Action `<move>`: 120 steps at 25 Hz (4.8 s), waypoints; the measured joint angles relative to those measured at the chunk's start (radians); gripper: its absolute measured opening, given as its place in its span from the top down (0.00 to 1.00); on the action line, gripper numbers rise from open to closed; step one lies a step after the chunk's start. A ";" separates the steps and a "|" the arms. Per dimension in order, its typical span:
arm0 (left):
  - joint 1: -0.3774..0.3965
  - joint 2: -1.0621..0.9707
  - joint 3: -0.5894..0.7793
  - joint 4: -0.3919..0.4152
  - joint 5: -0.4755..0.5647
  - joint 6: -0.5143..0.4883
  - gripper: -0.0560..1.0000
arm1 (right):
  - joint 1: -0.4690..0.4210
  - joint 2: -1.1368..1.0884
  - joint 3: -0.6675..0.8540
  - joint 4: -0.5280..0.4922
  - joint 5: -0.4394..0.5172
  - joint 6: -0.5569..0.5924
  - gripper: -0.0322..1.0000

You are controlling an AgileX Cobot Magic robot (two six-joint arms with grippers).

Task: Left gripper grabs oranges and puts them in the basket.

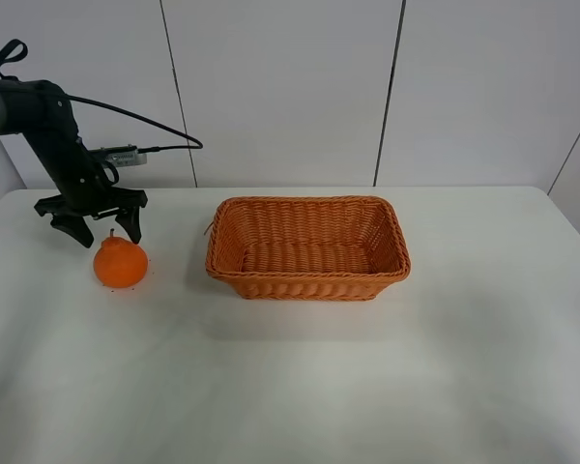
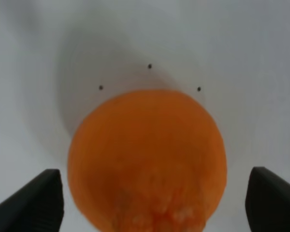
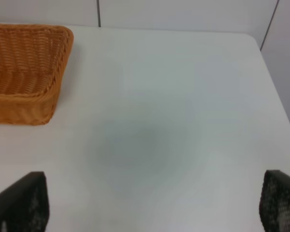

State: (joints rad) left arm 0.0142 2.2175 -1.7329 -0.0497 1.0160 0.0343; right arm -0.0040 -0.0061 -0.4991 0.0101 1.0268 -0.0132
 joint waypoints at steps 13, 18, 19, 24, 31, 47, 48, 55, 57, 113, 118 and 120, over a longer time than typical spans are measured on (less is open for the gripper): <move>0.000 0.070 0.010 0.001 -0.003 0.006 0.33 | 0.000 0.000 0.000 0.000 0.000 0.000 0.30; 0.000 0.062 0.009 0.011 0.028 0.004 0.75 | 0.000 0.000 0.000 0.000 0.000 0.000 0.30; 0.000 0.056 0.008 0.019 0.029 0.003 0.75 | 0.000 0.000 0.000 0.000 0.000 0.000 0.30; -0.003 -0.004 -0.042 0.050 0.085 -0.012 0.75 | 0.000 0.000 0.000 0.000 0.000 0.000 0.30; -0.003 -0.121 -0.226 0.050 0.172 -0.034 0.75 | 0.000 0.000 0.000 0.000 0.000 0.000 0.30; -0.391 -0.121 -0.310 0.044 0.172 -0.072 0.75 | 0.000 0.000 0.000 0.000 0.000 0.000 0.30; -0.423 -0.112 -0.310 0.042 0.170 -0.081 0.75 | 0.000 0.000 0.000 0.000 0.000 0.000 0.30; -0.552 0.027 -0.348 0.039 0.041 -0.113 0.75 | 0.000 0.000 0.000 0.000 0.000 0.000 0.30; -0.571 0.074 -0.354 0.039 -0.014 -0.113 0.75 | 0.000 0.000 0.000 0.000 0.000 0.000 0.30; 0.019 0.050 -0.548 0.090 0.103 -0.057 0.12 | 0.000 0.000 0.000 0.000 0.000 0.000 0.30; 0.013 0.041 -0.503 0.065 0.119 -0.053 0.12 | 0.000 0.000 0.000 0.000 0.000 0.000 0.30; 0.007 0.021 -0.469 0.065 0.138 -0.053 0.12 | 0.000 0.000 0.000 0.000 0.000 0.000 0.30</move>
State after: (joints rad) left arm 0.0212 2.2383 -2.2020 0.0157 1.1539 -0.0185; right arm -0.0040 -0.0061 -0.4991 0.0101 1.0268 -0.0132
